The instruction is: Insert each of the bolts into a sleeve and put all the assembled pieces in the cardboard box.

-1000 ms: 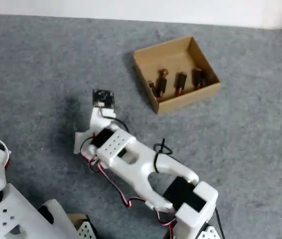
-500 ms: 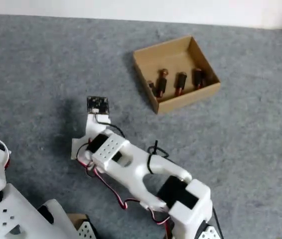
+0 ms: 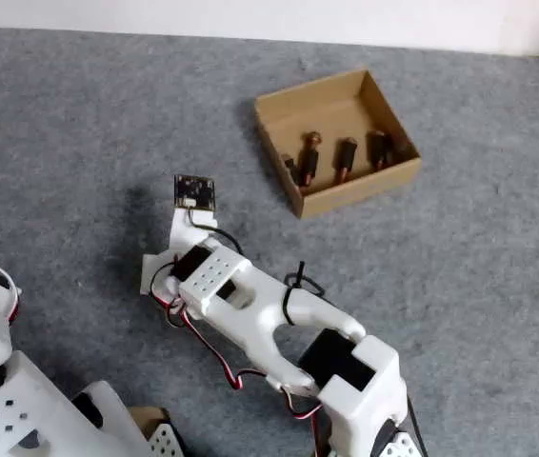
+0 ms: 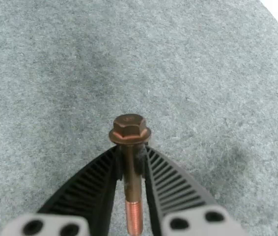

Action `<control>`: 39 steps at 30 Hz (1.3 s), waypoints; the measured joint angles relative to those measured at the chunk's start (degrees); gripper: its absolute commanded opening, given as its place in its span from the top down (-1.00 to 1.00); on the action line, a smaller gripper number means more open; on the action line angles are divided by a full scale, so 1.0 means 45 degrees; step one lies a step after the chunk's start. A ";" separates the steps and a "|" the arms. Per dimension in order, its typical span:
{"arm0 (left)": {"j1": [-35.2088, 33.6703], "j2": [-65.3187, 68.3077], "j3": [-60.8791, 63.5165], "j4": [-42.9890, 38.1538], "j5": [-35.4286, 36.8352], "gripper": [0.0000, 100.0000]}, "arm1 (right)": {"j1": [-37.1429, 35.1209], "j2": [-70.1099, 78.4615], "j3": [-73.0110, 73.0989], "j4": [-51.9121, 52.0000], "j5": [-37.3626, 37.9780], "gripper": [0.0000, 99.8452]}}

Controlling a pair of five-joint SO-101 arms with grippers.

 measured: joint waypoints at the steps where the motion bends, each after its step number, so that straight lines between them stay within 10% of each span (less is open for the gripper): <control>1: 0.0000 0.0000 0.0000 0.0000 0.0000 0.99 | 0.0039 0.0020 0.0000 0.0000 0.0000 0.98; 15: -0.0020 0.0000 0.0078 0.0000 0.0000 0.99 | 0.0371 -0.0879 0.0020 0.0899 0.1582 0.99; 23: 0.0410 0.0000 0.0078 0.0000 0.0000 0.99 | 0.0918 -0.5587 0.0488 0.2090 0.5255 0.99; 39: 1.0784 -0.2305 0.0156 -0.2071 -0.1954 0.99 | 0.2891 -1.8813 0.7463 0.2344 1.1819 0.99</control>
